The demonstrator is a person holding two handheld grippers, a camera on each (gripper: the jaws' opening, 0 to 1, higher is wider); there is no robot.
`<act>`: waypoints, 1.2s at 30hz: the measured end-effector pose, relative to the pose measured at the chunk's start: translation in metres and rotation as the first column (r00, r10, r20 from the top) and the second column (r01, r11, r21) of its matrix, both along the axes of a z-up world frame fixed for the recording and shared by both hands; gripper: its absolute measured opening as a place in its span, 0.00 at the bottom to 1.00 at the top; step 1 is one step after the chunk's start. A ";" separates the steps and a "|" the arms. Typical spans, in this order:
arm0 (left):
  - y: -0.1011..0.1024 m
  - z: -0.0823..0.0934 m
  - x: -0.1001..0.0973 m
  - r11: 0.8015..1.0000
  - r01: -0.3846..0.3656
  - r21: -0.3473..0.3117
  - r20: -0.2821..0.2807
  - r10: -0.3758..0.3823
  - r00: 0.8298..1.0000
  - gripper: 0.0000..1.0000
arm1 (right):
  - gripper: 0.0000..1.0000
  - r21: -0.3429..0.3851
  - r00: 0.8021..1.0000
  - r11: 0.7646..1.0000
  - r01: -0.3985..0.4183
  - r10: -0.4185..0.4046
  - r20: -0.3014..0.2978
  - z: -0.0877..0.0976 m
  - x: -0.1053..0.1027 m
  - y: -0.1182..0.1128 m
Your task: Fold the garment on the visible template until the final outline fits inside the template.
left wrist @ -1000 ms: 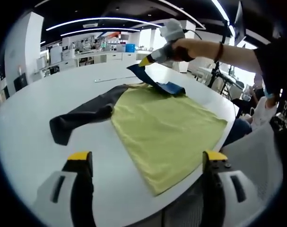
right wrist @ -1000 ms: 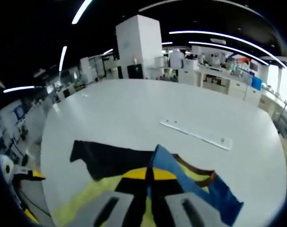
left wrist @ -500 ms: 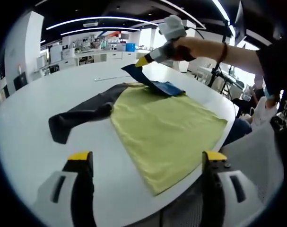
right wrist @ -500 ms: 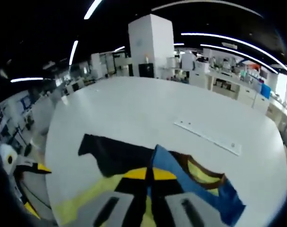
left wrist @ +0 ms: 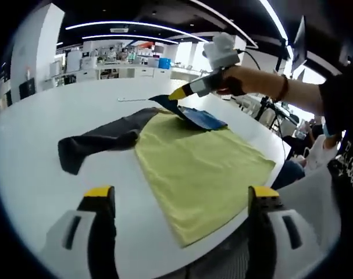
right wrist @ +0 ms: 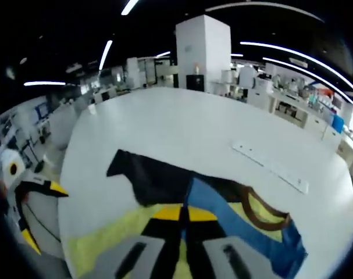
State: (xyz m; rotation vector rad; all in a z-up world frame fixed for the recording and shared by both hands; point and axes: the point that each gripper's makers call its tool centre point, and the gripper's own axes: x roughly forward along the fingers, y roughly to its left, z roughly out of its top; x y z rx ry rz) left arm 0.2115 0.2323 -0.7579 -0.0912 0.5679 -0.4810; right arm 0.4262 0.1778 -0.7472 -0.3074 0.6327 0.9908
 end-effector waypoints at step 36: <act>0.006 -0.001 -0.002 0.998 0.011 0.064 -0.011 -0.011 1.000 0.99 | 0.48 0.004 0.988 0.993 0.116 -0.115 -0.105 -0.049 -0.003 -0.005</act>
